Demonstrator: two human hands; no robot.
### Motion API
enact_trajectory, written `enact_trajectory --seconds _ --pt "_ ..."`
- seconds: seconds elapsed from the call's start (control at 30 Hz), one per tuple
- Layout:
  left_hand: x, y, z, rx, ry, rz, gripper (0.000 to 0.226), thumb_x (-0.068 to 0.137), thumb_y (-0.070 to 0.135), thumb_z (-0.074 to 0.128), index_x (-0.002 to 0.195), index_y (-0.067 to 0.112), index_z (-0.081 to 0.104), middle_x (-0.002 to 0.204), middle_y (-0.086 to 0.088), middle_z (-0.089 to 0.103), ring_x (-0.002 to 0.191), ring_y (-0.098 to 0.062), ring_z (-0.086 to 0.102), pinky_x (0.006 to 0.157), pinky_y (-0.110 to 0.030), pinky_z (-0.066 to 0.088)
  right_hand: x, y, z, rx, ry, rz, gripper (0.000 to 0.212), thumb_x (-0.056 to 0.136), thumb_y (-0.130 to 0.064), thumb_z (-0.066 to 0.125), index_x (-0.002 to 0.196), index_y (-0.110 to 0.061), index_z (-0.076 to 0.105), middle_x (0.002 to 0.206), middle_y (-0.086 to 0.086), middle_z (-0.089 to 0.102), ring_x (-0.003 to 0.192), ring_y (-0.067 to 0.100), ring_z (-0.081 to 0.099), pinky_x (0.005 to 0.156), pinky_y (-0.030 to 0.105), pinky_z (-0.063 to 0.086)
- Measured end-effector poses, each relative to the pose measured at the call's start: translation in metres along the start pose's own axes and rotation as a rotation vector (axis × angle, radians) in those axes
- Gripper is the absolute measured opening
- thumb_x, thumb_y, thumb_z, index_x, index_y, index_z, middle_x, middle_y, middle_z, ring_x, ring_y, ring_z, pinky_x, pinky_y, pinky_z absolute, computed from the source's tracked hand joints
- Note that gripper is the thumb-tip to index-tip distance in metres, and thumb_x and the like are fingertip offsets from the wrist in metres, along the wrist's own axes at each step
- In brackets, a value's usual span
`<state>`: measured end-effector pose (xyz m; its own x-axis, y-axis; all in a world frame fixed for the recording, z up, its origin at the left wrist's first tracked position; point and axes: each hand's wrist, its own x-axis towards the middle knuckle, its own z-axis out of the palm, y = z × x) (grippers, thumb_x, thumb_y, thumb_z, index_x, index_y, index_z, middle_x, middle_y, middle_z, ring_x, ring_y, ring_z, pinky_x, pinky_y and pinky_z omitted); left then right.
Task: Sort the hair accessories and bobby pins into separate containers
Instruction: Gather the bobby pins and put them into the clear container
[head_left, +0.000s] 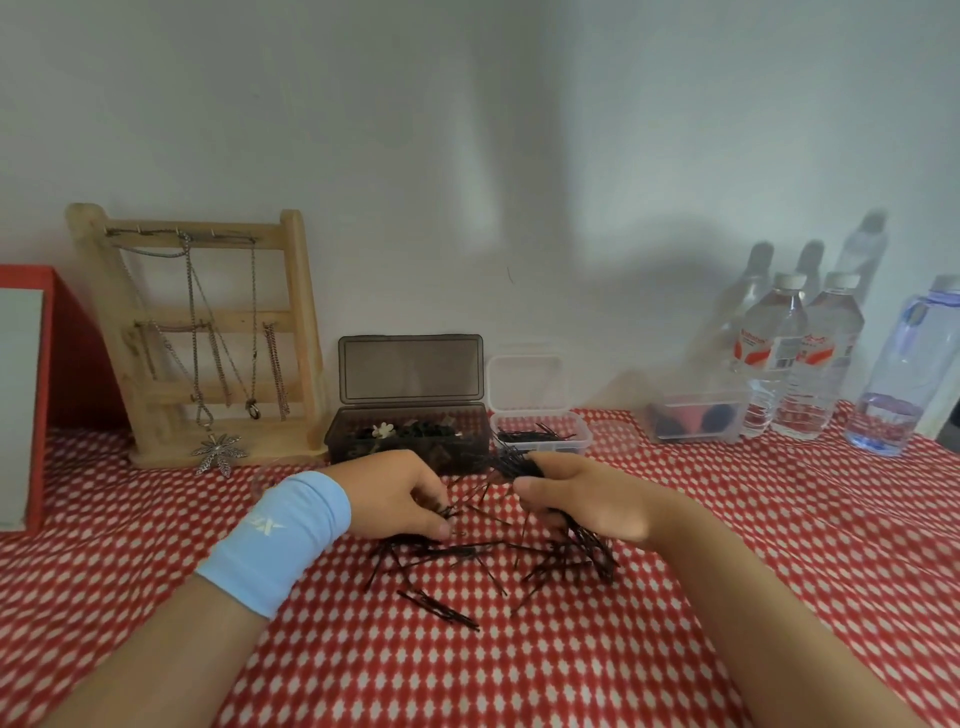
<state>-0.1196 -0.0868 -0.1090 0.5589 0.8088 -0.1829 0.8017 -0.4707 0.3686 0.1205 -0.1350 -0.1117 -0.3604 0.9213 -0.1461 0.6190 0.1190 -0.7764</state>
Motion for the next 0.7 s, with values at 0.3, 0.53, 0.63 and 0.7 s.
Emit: enact_trajectory --seconds 0.3,0.53,0.63,0.7 --pt "-0.003 0.013 -0.010 -0.175 0.248 -0.028 0.029 0.088 0.046 0.064 0.114 0.035 0.058 0.106 0.015 0.065 0.101 -0.004 0.062 0.092 -0.024 0.047 -0.001 -0.009 0.004 -0.169 0.068 -0.019 0.015 0.106 -0.033 0.047 0.099 -0.031 0.060 0.089 -0.009 0.062 0.081 0.007 0.057 0.073 0.025 0.041" --pt "0.001 0.020 0.001 -0.455 0.271 -0.007 0.030 0.079 0.023 0.081 0.105 0.027 0.066 0.090 0.002 0.075 0.070 -0.008 0.071 0.069 -0.022 0.055 0.002 -0.013 0.012 -0.116 0.054 -0.072 0.010 0.105 -0.035 0.049 0.100 -0.032 0.057 0.077 -0.018 0.055 0.067 -0.006 0.051 0.065 0.015 0.036" --pt "-0.003 0.012 -0.003 -0.486 0.200 -0.013 0.026 0.083 0.014 0.077 0.106 0.020 0.067 0.080 -0.001 0.075 0.068 -0.012 0.071 0.066 -0.025 0.058 0.003 -0.013 0.010 -0.121 0.052 -0.051 0.009 0.106 -0.034 0.048 0.102 -0.035 0.055 0.079 -0.019 0.055 0.070 -0.004 0.049 0.066 0.016 0.035" --pt "-0.003 0.013 -0.004 -0.512 0.210 -0.025 0.025 0.088 0.015 0.072 0.112 0.018 0.065 0.086 -0.001 0.075 0.074 -0.012 0.071 0.068 -0.028 0.060 0.004 -0.011 0.009 -0.115 0.059 -0.033 0.016 0.107 -0.030 0.047 0.094 -0.035 0.055 0.079 -0.015 0.056 0.070 0.003 0.050 0.069 0.020 0.038"
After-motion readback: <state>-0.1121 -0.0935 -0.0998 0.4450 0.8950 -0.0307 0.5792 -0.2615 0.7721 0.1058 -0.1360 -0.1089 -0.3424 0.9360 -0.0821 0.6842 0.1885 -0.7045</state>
